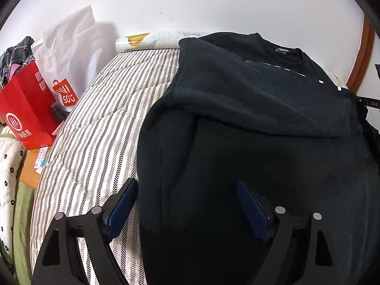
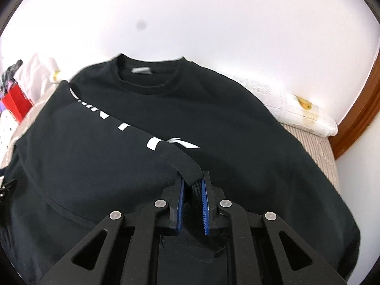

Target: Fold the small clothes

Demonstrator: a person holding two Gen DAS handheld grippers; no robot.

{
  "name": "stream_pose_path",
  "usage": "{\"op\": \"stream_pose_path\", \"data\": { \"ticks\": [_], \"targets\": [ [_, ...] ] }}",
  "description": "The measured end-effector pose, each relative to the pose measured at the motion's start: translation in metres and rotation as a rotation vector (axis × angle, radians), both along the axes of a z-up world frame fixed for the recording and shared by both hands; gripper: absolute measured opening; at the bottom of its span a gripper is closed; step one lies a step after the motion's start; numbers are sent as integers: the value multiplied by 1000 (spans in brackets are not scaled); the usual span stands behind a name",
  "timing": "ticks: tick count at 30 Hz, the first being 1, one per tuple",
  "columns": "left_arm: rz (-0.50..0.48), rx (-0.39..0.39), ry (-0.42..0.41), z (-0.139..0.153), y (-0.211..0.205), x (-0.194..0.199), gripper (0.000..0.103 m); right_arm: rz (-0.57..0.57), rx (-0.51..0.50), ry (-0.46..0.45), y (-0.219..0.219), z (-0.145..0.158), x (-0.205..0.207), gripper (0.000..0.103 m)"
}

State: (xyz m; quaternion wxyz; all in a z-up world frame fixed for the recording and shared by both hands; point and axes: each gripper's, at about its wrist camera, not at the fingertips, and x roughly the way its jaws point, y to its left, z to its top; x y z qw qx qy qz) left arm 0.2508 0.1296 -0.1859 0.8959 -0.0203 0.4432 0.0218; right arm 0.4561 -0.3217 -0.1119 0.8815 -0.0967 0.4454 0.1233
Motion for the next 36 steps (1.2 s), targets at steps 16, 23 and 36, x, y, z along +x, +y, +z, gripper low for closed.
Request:
{"op": "stream_pose_path", "data": {
  "ticks": [16, 23, 36],
  "targets": [
    [57, 1, -6, 2, 17, -14, 89, -66, -43, 118, -14, -27, -30, 64],
    [102, -82, -39, 17, 37, 8, 81, -143, 73, 80, -14, -41, -38, 51],
    [96, -75, -30, 7, 47, 48, 8, -152, 24, 36, -26, -31, -80, 39]
  ]
}}
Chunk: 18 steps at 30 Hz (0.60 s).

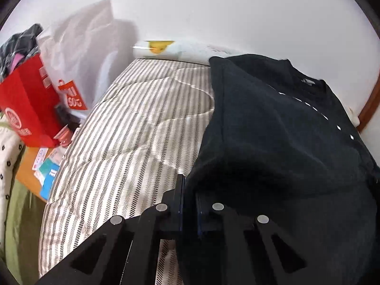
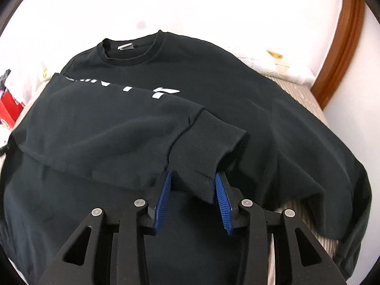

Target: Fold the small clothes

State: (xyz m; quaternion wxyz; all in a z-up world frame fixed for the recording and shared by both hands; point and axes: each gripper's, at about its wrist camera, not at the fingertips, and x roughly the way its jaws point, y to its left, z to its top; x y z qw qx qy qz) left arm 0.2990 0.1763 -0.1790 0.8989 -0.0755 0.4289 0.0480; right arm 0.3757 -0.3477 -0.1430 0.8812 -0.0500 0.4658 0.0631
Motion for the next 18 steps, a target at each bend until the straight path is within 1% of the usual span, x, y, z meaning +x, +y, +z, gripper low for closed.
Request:
{"op": "stream_pose_path", "data": {
  "ticks": [3, 6, 8, 10, 11, 13, 14, 15, 18],
  "targets": [
    [0, 29, -5, 0, -3, -1, 8, -45, -11, 60, -9, -15, -1, 37],
    [15, 29, 6, 2, -1, -2, 11, -72, 9, 51, -17, -14, -12, 37],
    [21, 25, 17, 2, 0, -5, 15, -74, 18, 40, -20, -10, -23, 37],
    [35, 26, 21, 3, 3, -10, 23, -84, 23, 27, -24, -5, -40, 39],
    [36, 24, 25, 3, 3, -15, 24, -92, 23, 21, -25, -4, -47, 41],
    [36, 22, 28, 4, 4, -24, 32, -114, 35, 4, -32, 0, -64, 46],
    [34, 15, 30, 4, 5, -30, 34, -135, 43, -4, -36, 1, -75, 48],
    [32, 6, 33, 4, 5, -36, 36, -151, 49, -8, -39, 2, -84, 48],
    [33, -16, 40, 4, 7, -54, 37, -185, 49, -20, -46, 1, -110, 48]
  ]
}}
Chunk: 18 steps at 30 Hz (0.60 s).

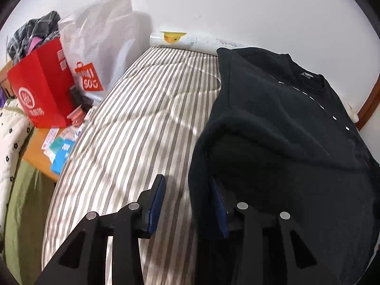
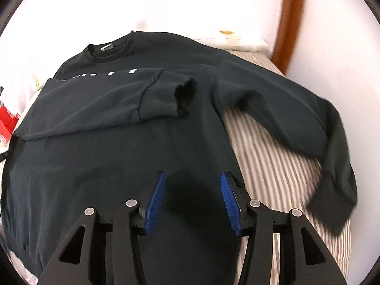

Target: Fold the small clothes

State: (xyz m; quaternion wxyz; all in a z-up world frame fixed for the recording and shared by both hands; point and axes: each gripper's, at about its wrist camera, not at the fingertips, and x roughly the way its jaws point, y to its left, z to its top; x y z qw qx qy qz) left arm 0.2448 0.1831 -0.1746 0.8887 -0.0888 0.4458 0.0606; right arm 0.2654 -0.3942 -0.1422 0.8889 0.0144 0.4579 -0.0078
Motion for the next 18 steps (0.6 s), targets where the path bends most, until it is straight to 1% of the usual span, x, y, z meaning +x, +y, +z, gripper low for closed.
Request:
{"op": "stream_pose_path", "data": {
  "ticks": [1, 4, 6, 8, 9, 10, 12, 16, 18],
  "targets": [
    [-4, -6, 1, 0, 0, -7, 38, -5, -7, -11, -2, -1, -14, 48],
    [-27, -16, 13, -1, -4, -31, 39, -13, -16, -26, -3, -3, -40, 49],
    [-31, -18, 19, -2, -4, -45, 39, -15, -15, -27, -5, -6, -57, 52],
    [-40, -38, 25, -4, -6, -62, 40, -23, -12, -28, -6, -10, -74, 56],
    [-47, -45, 25, -4, -6, -69, 43, -28, -9, -27, -5, -12, -81, 59],
    [-56, -44, 21, -3, -8, -79, 50, -30, -1, -24, -6, -14, -89, 60],
    [-68, -44, 16, -3, -12, -92, 58, -27, 14, -14, -7, -18, -102, 61],
    [-104, -8, 8, -4, -26, -118, 58, -32, 36, -6, -8, -26, -126, 61],
    [-116, -3, 7, -4, -32, -129, 58, -38, 57, -10, -9, -29, -138, 62]
  ]
}}
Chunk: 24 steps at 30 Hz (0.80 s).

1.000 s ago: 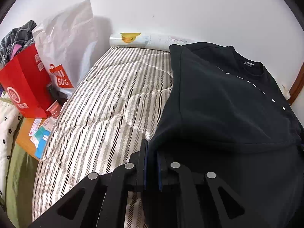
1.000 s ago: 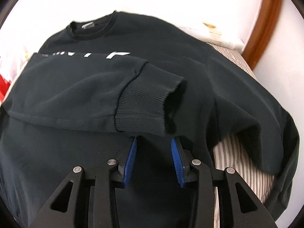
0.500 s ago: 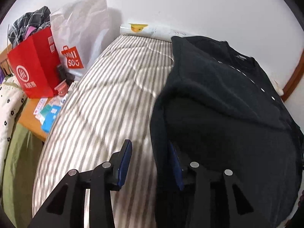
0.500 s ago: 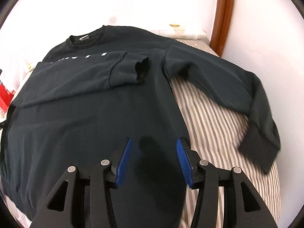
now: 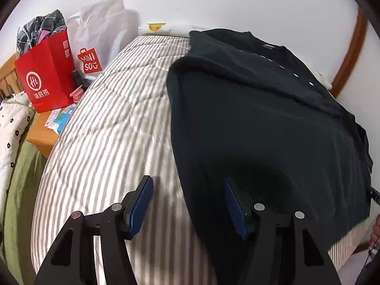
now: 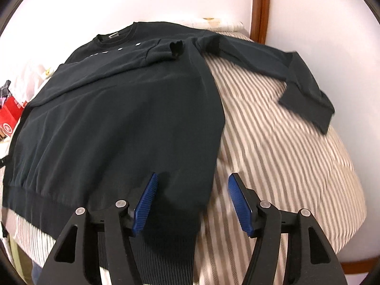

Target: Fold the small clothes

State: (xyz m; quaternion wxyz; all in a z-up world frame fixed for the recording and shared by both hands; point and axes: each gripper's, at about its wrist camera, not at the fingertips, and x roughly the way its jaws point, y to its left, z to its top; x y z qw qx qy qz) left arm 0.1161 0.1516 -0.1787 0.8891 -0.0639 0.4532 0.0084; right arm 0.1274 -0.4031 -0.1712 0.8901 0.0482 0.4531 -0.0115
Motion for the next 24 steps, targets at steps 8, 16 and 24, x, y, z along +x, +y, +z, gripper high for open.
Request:
{"op": "stream_pose_path", "data": {
  "ticks": [8, 16, 24],
  "targets": [
    [-28, 65, -14, -3, -23, -27, 52, 38, 17, -53, 13, -4, -28, 49],
    [-33, -4, -28, 9, -10, -44, 6, 36, 34, -58, 13, 9, -44, 12],
    [-32, -55, -6, 10, 8, -67, 6, 106, 15, -56, 17, 27, -74, 11]
  ]
}}
